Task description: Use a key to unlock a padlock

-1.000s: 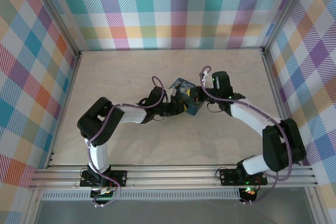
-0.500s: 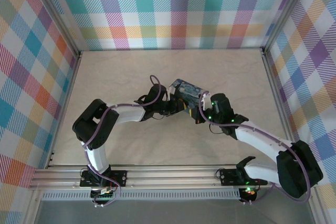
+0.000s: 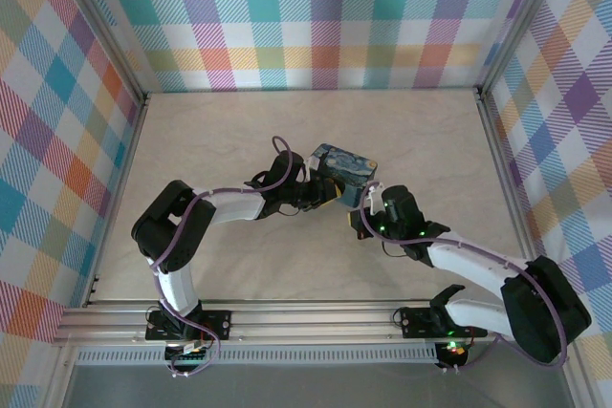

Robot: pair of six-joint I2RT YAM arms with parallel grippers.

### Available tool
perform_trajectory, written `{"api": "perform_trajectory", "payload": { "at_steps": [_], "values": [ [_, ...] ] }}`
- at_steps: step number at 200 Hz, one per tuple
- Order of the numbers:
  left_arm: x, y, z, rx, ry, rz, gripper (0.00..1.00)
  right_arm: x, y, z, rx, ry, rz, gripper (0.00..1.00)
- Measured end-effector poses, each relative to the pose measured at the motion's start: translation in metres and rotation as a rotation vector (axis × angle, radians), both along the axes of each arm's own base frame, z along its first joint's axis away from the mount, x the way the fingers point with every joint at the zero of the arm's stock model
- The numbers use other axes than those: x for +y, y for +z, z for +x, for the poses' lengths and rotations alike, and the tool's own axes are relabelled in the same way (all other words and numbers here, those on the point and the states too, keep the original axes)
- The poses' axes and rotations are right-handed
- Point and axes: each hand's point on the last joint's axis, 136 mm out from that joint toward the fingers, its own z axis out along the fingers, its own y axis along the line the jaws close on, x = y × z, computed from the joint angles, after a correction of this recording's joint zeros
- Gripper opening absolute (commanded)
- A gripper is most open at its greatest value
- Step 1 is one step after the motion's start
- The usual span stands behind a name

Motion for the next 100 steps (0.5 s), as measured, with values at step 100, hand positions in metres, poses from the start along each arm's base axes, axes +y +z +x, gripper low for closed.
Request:
{"api": "perform_trajectory", "payload": {
  "at_steps": [100],
  "values": [
    [0.000, 0.001, -0.001, 0.004, 0.000, 0.002, 0.18, 0.003, -0.016, 0.007, -0.012, 0.016, -0.041, 0.00]
  ]
}}
